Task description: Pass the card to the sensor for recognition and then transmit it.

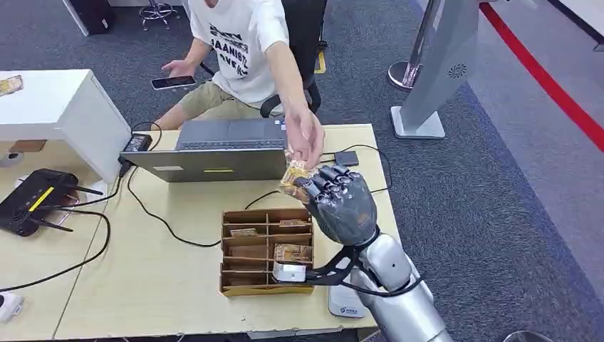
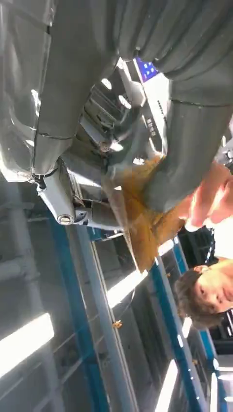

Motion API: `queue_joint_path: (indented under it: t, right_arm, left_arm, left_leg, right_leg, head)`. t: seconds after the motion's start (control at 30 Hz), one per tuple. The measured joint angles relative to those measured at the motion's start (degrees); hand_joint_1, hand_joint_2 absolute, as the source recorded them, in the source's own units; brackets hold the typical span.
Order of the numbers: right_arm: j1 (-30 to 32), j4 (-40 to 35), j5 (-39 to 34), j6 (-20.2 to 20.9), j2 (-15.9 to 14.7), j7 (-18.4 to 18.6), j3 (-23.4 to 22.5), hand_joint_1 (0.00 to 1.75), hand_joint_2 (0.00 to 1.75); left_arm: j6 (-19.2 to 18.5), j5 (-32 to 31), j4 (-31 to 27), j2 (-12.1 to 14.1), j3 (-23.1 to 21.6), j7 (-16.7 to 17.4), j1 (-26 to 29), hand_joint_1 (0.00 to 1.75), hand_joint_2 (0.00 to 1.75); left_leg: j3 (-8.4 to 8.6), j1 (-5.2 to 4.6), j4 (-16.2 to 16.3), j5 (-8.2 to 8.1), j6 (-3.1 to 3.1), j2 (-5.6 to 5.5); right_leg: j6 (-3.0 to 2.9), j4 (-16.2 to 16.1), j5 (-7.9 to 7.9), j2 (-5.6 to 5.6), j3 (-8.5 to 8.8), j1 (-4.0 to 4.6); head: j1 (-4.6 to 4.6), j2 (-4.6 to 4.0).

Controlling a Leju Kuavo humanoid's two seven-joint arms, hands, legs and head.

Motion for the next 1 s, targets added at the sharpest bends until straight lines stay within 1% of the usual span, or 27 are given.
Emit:
queue_joint_path:
  t: [0.13, 0.17, 0.37, 0.5, 0.77, 0.87, 0.93, 1.0]
  right_arm:
    - [-0.95, 2.60, 2.58, 0.00, -0.39, 3.95, 2.12, 0.00, 1.75]
    - [-1.11, 2.99, 2.88, 0.00, -0.53, 4.43, 2.58, 0.00, 1.75]
    - [-1.81, 4.83, 3.12, -0.07, -1.09, 5.11, 4.15, 0.00, 1.75]
    - [-2.38, 5.88, 3.60, -0.07, -1.75, 6.95, 5.46, 0.00, 1.75]
    - [-2.90, 7.28, 3.80, -0.09, -2.95, 8.81, 7.41, 0.00, 1.75]
    - [-2.92, 7.26, 3.41, -0.09, -3.26, 8.96, 7.85, 0.00, 1.75]
    - [-2.89, 7.21, 2.79, -0.11, -3.39, 8.74, 8.02, 0.00, 1.75]
    - [-2.48, 6.49, 0.76, -0.11, -3.39, 7.12, 7.89, 0.00, 1.75]
  left_arm:
    - [-0.15, 0.41, 0.00, 0.02, -0.35, 0.33, -0.17, 0.00, 0.00]
    - [-0.15, 0.46, 0.00, 0.02, -0.35, 0.33, -0.18, 0.00, 0.00]
    - [-0.17, 0.55, 0.00, 0.04, -0.37, 0.33, -0.18, 0.00, 0.00]
    - [-0.24, 0.74, 0.00, 0.04, -0.37, 0.33, -0.18, 0.00, 0.00]
    - [-0.20, 1.09, -0.02, 0.07, -0.39, 0.33, -0.17, 0.00, 0.00]
    - [-0.15, 1.33, 0.00, 0.04, -0.39, 0.33, -0.17, 0.00, 0.00]
    - [-0.09, 1.51, 0.00, 0.07, -0.39, 0.33, -0.17, 0.00, 0.00]
    - [0.11, 2.01, 0.00, 0.07, -0.39, 0.33, -0.12, 0.00, 0.00]
  left_leg:
    - [0.00, 0.00, 0.00, 0.00, 0.00, 0.00]
    - [0.00, 0.00, 0.00, 0.00, 0.00, 0.00]
    - [-0.01, 0.00, 0.00, 0.00, 0.00, 0.00]
    - [-0.01, 0.00, 0.00, 0.00, 0.00, 0.00]
    - [-0.01, 0.00, 0.00, 0.00, 0.00, 0.00]
    - [-0.01, 0.00, 0.00, 0.00, 0.00, 0.00]
    - [-0.01, 0.00, 0.00, 0.00, 0.00, 0.00]
    - [-0.01, 0.00, 0.00, 0.00, 0.00, 0.00]
  right_leg:
    - [0.00, 0.00, 0.00, 0.00, -0.01, 0.00]
    - [0.00, 0.00, 0.00, 0.00, -0.01, 0.00]
    - [0.00, 0.00, 0.00, 0.00, -0.02, 0.00]
    - [0.00, 0.00, 0.00, 0.01, -0.02, 0.00]
    - [0.00, 0.00, 0.00, 0.00, -0.02, 0.00]
    - [0.00, 0.00, 0.00, 0.01, -0.02, 0.00]
    - [0.00, 0.00, 0.00, 0.00, -0.02, 0.00]
    - [0.00, 0.00, 0.00, 0.00, -0.03, 0.00]
  head:
    - [0.00, 0.00]
    - [0.00, 0.00]
    - [-0.02, 0.00]
    - [0.00, 0.00]
    - [-0.02, 0.00]
    - [0.00, 0.00]
    - [0.00, 0.00]
    - [0.00, 0.00]
